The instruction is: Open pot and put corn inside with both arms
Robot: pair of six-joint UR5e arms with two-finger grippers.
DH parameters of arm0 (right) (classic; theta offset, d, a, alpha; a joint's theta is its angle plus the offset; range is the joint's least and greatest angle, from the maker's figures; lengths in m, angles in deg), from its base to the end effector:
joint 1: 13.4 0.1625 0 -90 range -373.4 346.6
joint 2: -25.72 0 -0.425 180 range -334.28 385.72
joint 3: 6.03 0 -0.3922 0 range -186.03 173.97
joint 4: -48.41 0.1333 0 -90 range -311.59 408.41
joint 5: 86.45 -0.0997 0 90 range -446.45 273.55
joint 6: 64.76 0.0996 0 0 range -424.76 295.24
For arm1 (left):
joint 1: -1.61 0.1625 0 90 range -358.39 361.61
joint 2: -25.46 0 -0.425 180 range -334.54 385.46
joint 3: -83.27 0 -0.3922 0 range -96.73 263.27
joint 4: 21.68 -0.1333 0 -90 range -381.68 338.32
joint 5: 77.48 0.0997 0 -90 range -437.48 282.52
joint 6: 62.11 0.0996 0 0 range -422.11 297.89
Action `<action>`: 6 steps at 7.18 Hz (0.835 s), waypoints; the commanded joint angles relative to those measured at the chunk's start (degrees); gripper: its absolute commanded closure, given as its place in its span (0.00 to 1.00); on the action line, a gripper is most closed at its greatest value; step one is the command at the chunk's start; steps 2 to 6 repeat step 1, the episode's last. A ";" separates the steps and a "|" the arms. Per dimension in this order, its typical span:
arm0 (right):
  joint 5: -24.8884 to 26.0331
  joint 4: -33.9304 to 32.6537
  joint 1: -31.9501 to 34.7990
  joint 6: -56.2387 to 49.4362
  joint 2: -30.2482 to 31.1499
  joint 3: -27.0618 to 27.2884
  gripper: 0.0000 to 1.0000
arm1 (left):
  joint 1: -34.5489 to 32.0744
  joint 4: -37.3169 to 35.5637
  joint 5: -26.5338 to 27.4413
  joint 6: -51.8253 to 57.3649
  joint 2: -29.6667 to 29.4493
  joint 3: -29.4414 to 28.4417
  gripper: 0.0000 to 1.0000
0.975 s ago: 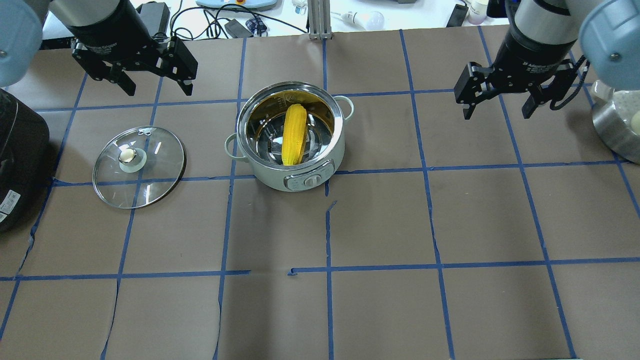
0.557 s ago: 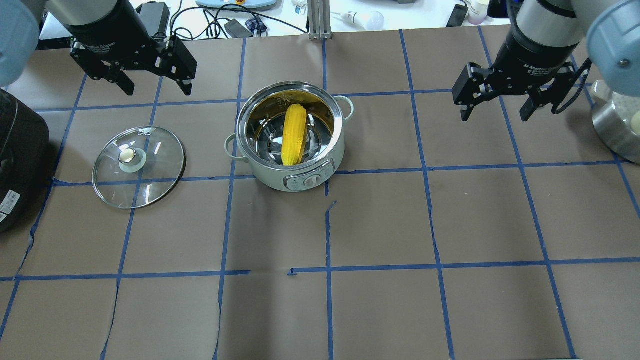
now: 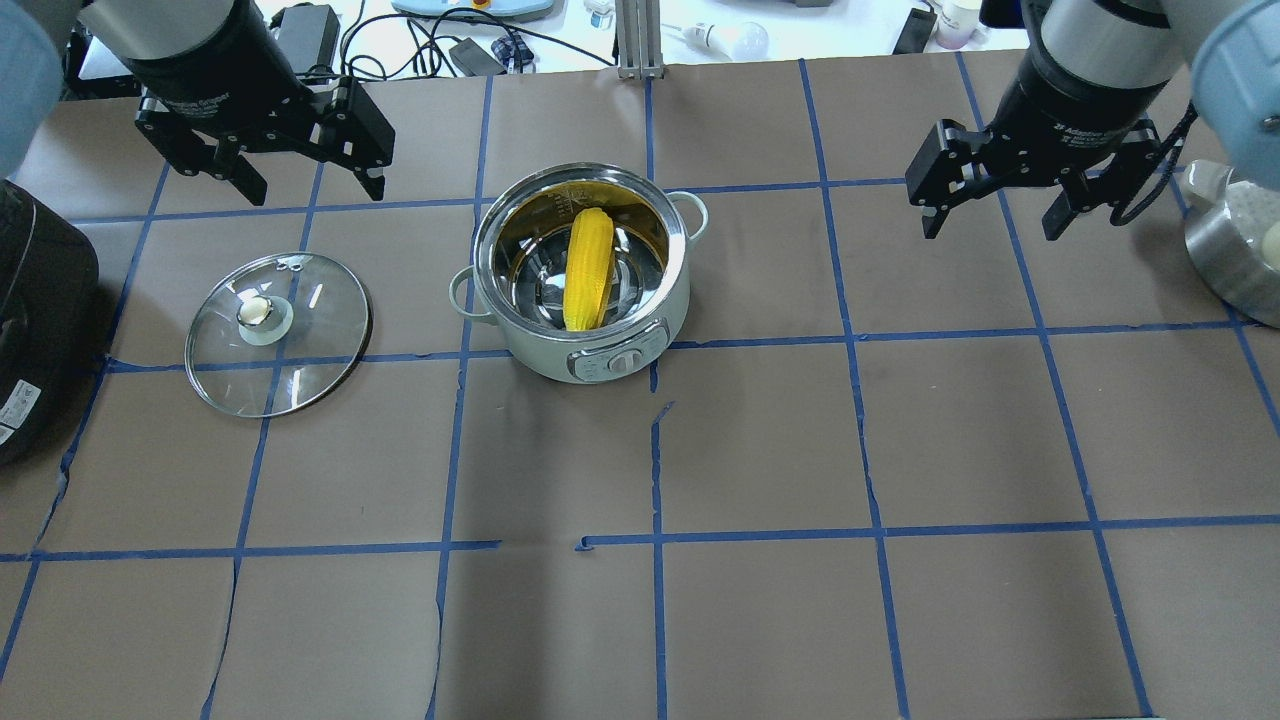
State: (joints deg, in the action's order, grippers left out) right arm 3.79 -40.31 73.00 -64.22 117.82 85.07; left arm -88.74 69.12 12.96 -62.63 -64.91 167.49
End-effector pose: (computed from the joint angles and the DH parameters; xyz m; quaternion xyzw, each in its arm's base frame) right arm 0.1027 -0.4832 0.4940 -0.0361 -0.9993 -0.0025 0.0020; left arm -0.1356 -0.4998 0.5332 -0.0016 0.9992 -0.0402 0.0035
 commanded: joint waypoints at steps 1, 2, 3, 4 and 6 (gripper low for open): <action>0.02 -0.05 0.00 -0.10 0.02 -0.05 0.00 | -0.09 0.17 -0.26 -0.10 0.11 0.23 0.00; 0.02 -0.05 0.00 -0.10 0.02 -0.05 0.00 | -0.09 0.17 -0.26 -0.10 0.11 0.23 0.00; 0.02 -0.05 0.00 -0.10 0.02 -0.05 0.00 | -0.09 0.17 -0.26 -0.10 0.11 0.23 0.00; 0.02 -0.05 0.00 -0.10 0.02 -0.05 0.00 | -0.09 0.17 -0.26 -0.10 0.11 0.23 0.00; 0.02 -0.05 0.00 -0.10 0.02 -0.05 0.00 | -0.09 0.17 -0.26 -0.10 0.11 0.23 0.00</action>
